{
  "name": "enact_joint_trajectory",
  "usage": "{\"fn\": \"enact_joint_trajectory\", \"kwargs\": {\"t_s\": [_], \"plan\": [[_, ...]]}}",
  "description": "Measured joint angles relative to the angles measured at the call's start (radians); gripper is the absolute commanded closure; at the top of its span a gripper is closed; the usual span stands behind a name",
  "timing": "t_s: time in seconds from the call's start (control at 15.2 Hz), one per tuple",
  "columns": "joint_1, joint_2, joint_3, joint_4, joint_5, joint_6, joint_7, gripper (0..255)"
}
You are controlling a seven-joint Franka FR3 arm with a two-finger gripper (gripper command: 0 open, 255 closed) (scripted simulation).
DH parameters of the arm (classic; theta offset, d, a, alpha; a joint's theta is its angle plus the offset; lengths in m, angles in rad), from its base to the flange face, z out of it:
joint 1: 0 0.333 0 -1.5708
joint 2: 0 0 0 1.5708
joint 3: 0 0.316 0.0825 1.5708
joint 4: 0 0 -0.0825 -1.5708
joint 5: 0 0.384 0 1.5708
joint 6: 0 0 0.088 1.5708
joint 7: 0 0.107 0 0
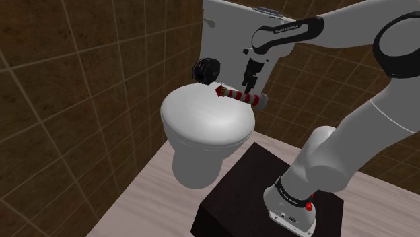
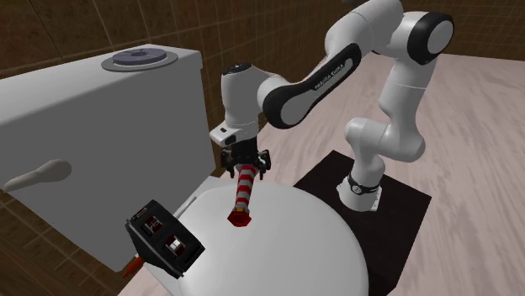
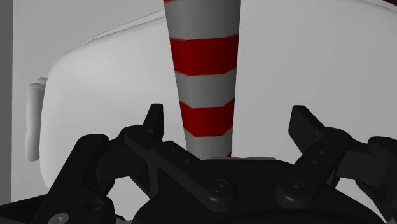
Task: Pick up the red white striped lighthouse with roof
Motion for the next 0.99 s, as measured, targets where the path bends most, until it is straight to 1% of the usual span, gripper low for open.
{"fn": "enact_joint_trajectory", "kwargs": {"t_s": [0.2,0.59,0.66,0.99], "plan": [[0.011,0.06,-0.023,0.005,0.043,0.048,-0.065,0],[0.014,0.098,-0.032,-0.036,0.071,0.119,-0.093,0],[0.015,0.101,-0.033,-0.035,0.074,0.121,-0.095,255],[0.015,0.102,-0.033,-0.036,0.076,0.124,-0.096,255]]}}
